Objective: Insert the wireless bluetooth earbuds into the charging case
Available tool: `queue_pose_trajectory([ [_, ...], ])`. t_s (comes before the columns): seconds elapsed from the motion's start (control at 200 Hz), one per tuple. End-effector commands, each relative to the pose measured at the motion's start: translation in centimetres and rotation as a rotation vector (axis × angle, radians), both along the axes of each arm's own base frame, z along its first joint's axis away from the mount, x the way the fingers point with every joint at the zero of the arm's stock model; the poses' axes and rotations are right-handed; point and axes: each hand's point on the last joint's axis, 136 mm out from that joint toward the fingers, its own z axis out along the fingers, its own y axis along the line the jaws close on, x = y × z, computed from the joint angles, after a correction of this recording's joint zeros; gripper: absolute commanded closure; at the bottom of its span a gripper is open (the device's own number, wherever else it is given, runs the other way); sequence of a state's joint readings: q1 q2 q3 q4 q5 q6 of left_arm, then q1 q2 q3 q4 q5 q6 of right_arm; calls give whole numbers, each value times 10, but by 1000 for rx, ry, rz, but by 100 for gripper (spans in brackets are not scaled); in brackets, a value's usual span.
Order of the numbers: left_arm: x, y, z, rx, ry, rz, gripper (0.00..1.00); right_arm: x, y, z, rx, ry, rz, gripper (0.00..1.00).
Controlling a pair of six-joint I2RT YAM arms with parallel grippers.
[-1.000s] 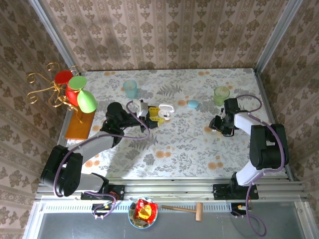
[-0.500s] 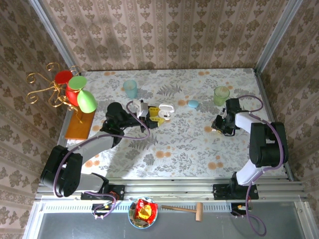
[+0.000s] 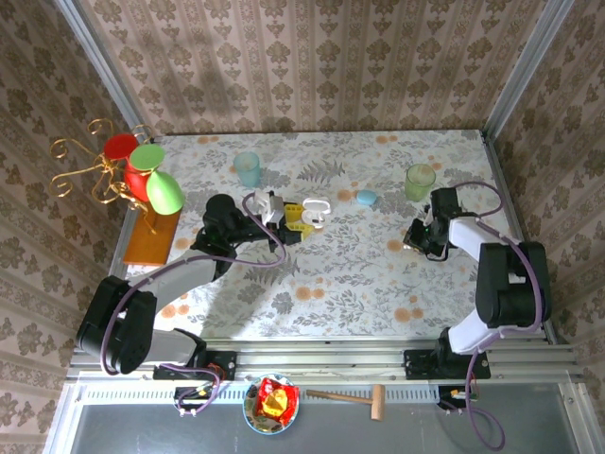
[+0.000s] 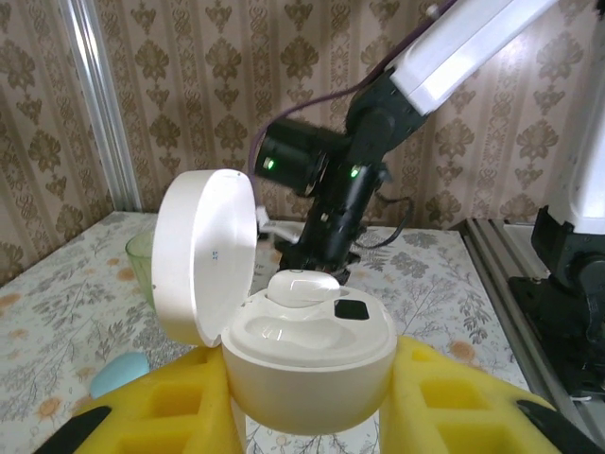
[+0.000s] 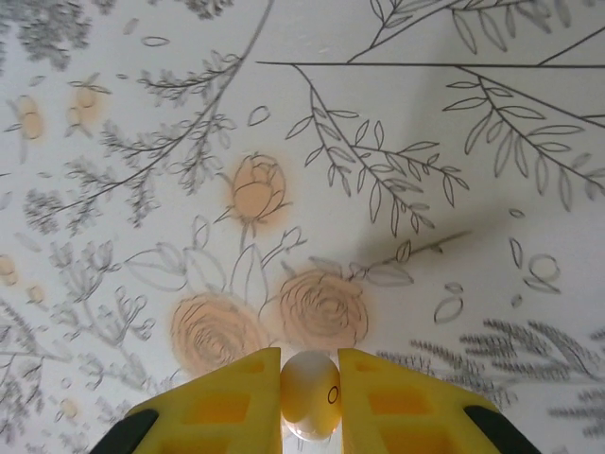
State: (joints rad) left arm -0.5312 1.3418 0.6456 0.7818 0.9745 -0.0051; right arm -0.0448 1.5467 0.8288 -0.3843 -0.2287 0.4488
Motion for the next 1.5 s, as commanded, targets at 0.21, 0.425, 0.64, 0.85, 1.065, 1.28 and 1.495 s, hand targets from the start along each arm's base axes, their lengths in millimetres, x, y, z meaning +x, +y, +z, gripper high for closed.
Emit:
queue_pose_trajectory([
  [0.21,26,-13,-11,64,-74,76,72,-12,41,101,-126,-192,144,82],
  [0.425,33,-15,-9,38,-95,98,73,-11,104,173,-125,-363,320,82],
  [0.64,40,-17,-15,34,-94,117,73,-8,162,221,-103,-497,475,82],
  [0.85,44,-20,-15,19,-96,133,73,-9,217,237,-108,-546,624,82],
  [1.065,42,-20,-17,21,-92,127,73,-10,251,220,-135,-510,726,82],
  [1.28,37,-20,-19,25,-84,109,73,-6,255,223,-144,-533,719,83],
  [1.495,36,-19,-19,26,-86,112,73,-1,246,227,-181,-557,676,83],
])
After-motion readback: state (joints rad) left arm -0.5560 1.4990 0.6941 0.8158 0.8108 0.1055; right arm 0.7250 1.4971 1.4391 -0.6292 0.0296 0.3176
